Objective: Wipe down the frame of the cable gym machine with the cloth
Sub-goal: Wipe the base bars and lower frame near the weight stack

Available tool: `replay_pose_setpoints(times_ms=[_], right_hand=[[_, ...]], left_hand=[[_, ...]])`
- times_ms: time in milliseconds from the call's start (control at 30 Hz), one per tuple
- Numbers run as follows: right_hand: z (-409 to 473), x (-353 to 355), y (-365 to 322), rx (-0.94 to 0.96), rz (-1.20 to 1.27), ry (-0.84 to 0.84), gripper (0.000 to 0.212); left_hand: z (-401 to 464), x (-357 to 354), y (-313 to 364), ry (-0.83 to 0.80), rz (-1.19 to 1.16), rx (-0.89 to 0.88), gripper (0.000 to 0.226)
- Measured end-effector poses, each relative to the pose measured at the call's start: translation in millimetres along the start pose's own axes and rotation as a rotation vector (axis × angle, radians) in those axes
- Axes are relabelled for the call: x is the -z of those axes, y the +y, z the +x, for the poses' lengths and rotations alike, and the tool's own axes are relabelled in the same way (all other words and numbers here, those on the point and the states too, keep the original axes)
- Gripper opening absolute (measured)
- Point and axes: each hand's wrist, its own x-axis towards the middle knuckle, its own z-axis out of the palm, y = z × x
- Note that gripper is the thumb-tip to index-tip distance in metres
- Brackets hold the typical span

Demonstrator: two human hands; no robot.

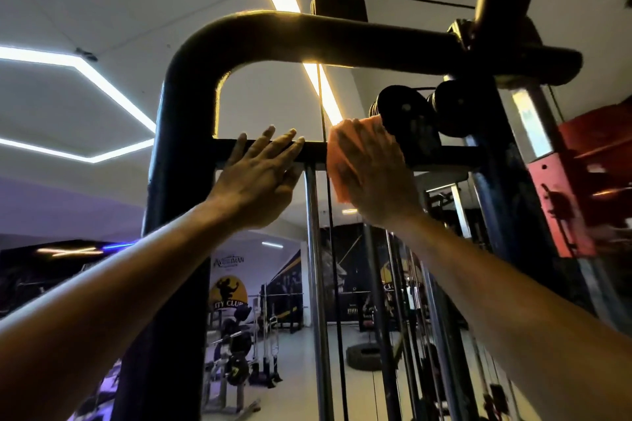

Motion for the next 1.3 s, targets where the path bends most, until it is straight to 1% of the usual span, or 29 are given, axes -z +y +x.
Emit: replay_pose_setpoints(times_ms=[67, 100, 133, 167, 233, 333, 400, 467, 500, 567, 600, 667, 733, 867, 933, 1000, 1100, 1133, 1233, 1300], right_hand=[[1, 10, 16, -0.139, 0.042, 0.014, 0.074], [2, 10, 11, -0.192, 0.064, 0.027, 0.074], [4, 8, 0, -0.203, 0.078, 0.051, 0.073], [5, 6, -10, -0.178, 0.093, 0.078, 0.071], [2, 1, -16, -0.064, 0.122, 0.093, 0.064], [-9, 12, 25, 0.121, 0.110, 0.042, 0.062], [-21, 25, 54, 0.164, 0.102, 0.013, 0.064], [-28, 36, 68, 0.156, 0.131, 0.022, 0.061], [-25, 41, 73, 0.129, 0.150, 0.059, 0.059], [-9, 49, 80, -0.011, 0.158, 0.150, 0.059], [0, 51, 82, -0.092, 0.142, 0.164, 0.061], [8, 46, 86, -0.159, 0.069, 0.085, 0.070], [-6, 30, 88, -0.128, -0.003, -0.011, 0.073], [-41, 18, 99, -0.045, -0.025, -0.011, 0.068], [-27, 18, 108, -0.069, -0.029, -0.020, 0.069], [-1, 20, 112, -0.132, -0.023, -0.046, 0.071], [23, 23, 112, -0.164, 0.019, -0.078, 0.072], [19, 25, 111, -0.140, 0.030, -0.055, 0.071], [-17, 30, 114, -0.023, 0.079, 0.019, 0.065], [-29, 35, 126, 0.021, 0.134, -0.027, 0.063]], left_hand=[[2, -1, 5, -0.006, -0.002, 0.008, 0.074], [3, -2, 6, -0.006, -0.008, 0.012, 0.074], [4, -3, 8, -0.002, -0.008, 0.013, 0.074], [6, -5, 11, -0.001, -0.005, 0.013, 0.074], [12, -8, 18, 0.000, -0.010, 0.018, 0.075], [14, -13, 29, 0.027, -0.059, 0.048, 0.077], [15, -17, 35, 0.036, -0.069, 0.055, 0.075], [19, -19, 42, 0.021, -0.067, 0.043, 0.074], [23, -20, 47, 0.006, -0.069, 0.028, 0.074], [34, -22, 62, -0.013, -0.083, -0.018, 0.072], [41, -24, 70, -0.021, -0.091, -0.040, 0.072], [55, -29, 88, -0.046, -0.095, -0.048, 0.074], [67, -35, 103, -0.059, -0.102, -0.031, 0.076], [77, -45, 117, -0.037, -0.115, -0.017, 0.076], [82, -44, 118, -0.044, -0.125, -0.012, 0.077], [91, -42, 119, -0.064, -0.153, -0.001, 0.076], [108, -41, 117, -0.040, -0.185, 0.025, 0.063], [113, -42, 116, -0.028, -0.186, 0.032, 0.060], [117, -50, 117, 0.011, -0.152, 0.037, 0.061], [118, -52, 117, 0.019, -0.148, 0.033, 0.062]])
